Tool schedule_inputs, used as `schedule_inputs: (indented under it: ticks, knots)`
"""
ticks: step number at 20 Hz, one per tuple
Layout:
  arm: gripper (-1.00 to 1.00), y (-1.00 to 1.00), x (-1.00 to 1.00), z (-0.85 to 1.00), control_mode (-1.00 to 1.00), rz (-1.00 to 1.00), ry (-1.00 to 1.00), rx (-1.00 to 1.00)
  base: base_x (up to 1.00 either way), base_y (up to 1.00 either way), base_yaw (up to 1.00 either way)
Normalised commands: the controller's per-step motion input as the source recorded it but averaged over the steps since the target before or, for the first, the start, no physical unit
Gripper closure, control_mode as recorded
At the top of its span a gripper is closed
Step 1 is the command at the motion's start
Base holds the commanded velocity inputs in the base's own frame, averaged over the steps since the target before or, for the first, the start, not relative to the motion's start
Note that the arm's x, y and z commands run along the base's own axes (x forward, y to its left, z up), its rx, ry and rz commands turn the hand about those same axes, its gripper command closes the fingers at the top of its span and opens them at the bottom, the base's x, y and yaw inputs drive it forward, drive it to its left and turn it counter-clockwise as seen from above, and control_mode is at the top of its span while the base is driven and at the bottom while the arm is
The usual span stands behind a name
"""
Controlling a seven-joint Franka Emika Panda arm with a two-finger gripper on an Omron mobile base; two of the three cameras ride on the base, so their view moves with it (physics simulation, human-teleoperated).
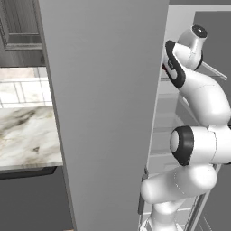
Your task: Move the hot dog bun to the plate on the dining table and place the condiment next to that plate. Then navigate to the fridge and take the sausage and place it on the plate as well.
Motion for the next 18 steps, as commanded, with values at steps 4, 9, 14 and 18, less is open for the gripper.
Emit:
schedule_inputs:
  ticks: [4, 9, 14, 18]
  knots:
    - [1.00, 0.00, -0.26, -0.57, -1.00, 0.01, 0.00, -0.08, 0.00, 0.00, 0.00]
    - [1.00, 0.00, -0.24, -0.43, -1.00, 0.01, 0.00, -0.01, 0.00, 0.00, 0.00]
    - [1.00, -0.01, -0.34, -0.06, -1.00, 0.00, -0.02, 0.00, 0.00, 0.00, 0.00]
    - [1.00, -0.16, -0.62, 0.08, -1.00, 0.00, -0.18, 0.00, 0.00, 0.00, 0.00]
